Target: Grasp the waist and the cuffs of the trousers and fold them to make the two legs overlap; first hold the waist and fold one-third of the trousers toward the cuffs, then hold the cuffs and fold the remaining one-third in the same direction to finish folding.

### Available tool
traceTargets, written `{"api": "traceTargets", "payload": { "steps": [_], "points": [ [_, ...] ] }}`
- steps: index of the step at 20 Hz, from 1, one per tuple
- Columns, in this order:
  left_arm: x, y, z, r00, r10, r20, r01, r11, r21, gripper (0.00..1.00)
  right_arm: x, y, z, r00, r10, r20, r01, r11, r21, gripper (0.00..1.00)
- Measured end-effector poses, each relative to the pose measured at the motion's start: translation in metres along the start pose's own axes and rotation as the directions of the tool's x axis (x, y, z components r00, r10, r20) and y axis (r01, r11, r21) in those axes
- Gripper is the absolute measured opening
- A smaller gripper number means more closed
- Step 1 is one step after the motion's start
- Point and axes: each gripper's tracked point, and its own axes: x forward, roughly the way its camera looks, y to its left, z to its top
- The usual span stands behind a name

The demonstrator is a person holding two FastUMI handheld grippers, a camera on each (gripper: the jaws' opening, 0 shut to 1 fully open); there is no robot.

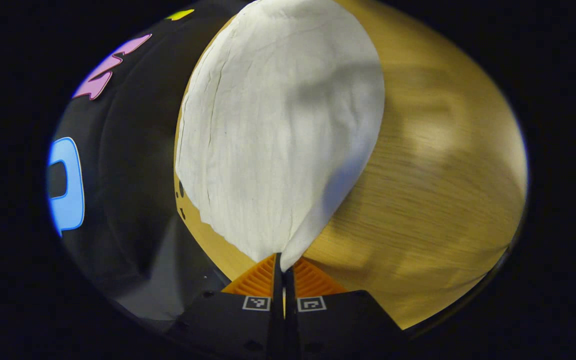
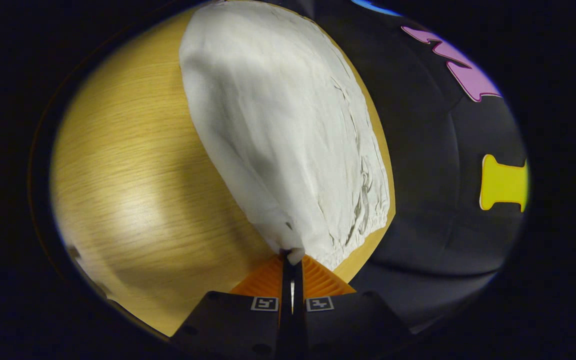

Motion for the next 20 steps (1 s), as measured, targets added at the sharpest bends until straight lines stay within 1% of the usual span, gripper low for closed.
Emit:
{"api": "traceTargets", "payload": {
  "steps": [3,6,8,11,13,17,19,20],
  "points": [
    [-0.001,0.004,0.0,0.999,-0.032,0.002,0.032,0.996,-0.083,0.05,-0.002,-0.006,-0.004,0.999,-0.04,-0.017,0.039,0.999,-0.021,0.05],
    [-0.016,0.033,0.006,0.998,0.053,0.035,-0.048,0.991,-0.123,0.06,-0.012,-0.026,0.0,0.994,-0.111,-0.004,0.111,0.994,0.007,0.05],
    [-0.025,0.061,0.011,0.992,0.115,0.046,-0.106,0.982,-0.155,0.06,-0.017,-0.045,0.002,0.988,-0.154,-0.001,0.154,0.988,0.019,0.05],
    [-0.032,0.119,0.017,0.976,0.21,0.049,-0.193,0.953,-0.233,0.06,-0.027,-0.092,0.013,0.969,-0.248,0.019,0.247,0.967,0.059,0.05],
    [-0.032,0.155,0.022,0.963,0.264,0.053,-0.243,0.937,-0.252,0.06,-0.029,-0.125,0.02,0.952,-0.305,0.019,0.302,0.948,0.097,0.05],
    [-0.015,0.212,0.03,0.949,0.309,0.055,-0.287,0.925,-0.25,0.06,-0.015,-0.176,0.037,0.93,-0.366,0.026,0.358,0.921,0.153,0.05],
    [0.002,0.242,0.037,0.949,0.31,0.058,-0.284,0.92,-0.268,0.05,-0.006,-0.205,0.053,0.904,-0.424,0.05,0.412,0.897,0.156,0.05],
    [0.011,0.26,0.041,0.943,0.328,0.056,-0.301,0.914,-0.273,0.05,0.002,-0.216,0.058,0.898,-0.436,0.051,0.423,0.89,0.171,0.05]
  ]
}}
